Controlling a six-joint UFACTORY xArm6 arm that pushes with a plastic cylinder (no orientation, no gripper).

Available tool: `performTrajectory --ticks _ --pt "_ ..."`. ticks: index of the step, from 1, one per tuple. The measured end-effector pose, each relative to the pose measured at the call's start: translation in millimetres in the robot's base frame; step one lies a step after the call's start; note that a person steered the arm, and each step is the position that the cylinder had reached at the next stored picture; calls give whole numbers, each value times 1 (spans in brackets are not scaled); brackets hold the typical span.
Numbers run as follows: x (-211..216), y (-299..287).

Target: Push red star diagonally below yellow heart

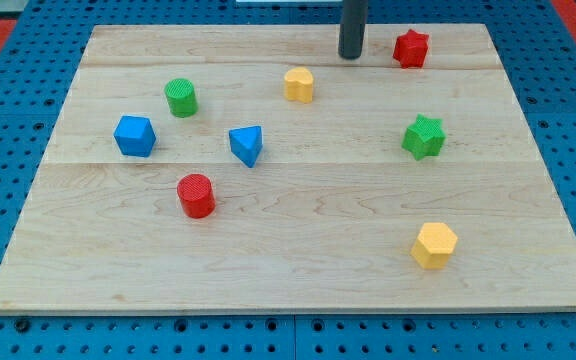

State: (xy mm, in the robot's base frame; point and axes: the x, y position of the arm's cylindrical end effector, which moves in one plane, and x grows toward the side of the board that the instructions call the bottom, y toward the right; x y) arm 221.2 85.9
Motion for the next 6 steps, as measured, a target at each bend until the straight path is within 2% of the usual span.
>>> performTrajectory --ticks 1,2,3,6 --pt "-28 4" --pt "-28 91" --pt "-21 132" --pt "71 31"
